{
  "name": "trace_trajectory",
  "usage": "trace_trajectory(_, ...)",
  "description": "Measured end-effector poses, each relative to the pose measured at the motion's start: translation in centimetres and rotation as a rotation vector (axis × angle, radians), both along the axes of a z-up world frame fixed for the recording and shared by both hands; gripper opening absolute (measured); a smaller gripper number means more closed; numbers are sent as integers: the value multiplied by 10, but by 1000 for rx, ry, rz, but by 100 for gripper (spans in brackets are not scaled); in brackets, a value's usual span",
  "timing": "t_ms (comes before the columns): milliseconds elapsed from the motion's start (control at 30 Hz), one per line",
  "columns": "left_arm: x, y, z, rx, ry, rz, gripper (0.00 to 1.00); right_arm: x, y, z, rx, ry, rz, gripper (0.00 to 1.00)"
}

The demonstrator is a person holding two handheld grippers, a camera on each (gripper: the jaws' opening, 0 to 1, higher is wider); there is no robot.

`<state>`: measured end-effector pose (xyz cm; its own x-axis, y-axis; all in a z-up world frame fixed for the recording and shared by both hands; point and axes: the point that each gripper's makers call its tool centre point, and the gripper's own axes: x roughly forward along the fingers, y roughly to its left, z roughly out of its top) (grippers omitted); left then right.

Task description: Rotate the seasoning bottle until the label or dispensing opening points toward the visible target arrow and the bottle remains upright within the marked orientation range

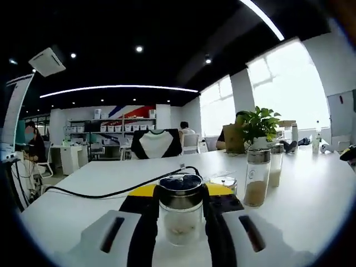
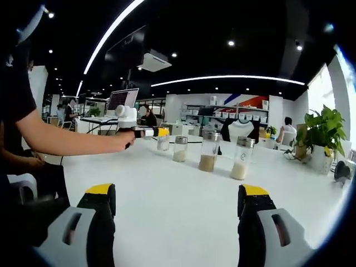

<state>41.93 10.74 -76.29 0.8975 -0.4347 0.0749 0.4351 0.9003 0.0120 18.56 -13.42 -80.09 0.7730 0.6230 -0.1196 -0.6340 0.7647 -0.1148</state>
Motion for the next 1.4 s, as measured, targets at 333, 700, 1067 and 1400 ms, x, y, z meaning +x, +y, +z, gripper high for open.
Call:
trace_trajectory(333,-47,-32,23,2,-31,-131,32,3,2,-1,39,15,4,89)
trace_trajectory(700,-77,-57,12,-5,60,-261,32,14,24,6,24,-17,112,70)
trace_trajectory(1067,-122,-86,28,-110,60,-482,32,26,44,0,42,10,165,62)
trace_trajectory(1400,-151,-109,25,-92,75,-574,32,29,65,-8,13,34,208,50)
